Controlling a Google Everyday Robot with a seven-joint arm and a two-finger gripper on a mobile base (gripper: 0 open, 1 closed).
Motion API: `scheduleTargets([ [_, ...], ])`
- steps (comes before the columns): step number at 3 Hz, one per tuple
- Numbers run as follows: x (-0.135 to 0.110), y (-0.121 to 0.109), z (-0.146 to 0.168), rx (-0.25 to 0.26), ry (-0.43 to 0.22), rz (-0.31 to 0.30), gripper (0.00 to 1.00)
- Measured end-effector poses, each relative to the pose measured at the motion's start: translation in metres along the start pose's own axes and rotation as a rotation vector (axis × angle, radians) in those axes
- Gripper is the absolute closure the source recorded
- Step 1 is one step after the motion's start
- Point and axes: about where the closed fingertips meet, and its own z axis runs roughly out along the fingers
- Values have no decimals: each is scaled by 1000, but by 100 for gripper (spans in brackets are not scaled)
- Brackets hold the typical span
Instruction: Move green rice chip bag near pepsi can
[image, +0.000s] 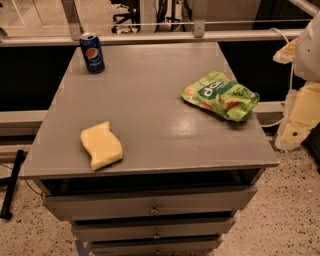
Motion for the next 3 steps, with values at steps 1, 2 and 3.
scheduleTargets([
  [1, 0, 0, 0, 2, -1, 0, 0],
  [2, 3, -22, 14, 37, -16, 11, 0],
  [3, 7, -68, 36, 114, -44, 28, 0],
])
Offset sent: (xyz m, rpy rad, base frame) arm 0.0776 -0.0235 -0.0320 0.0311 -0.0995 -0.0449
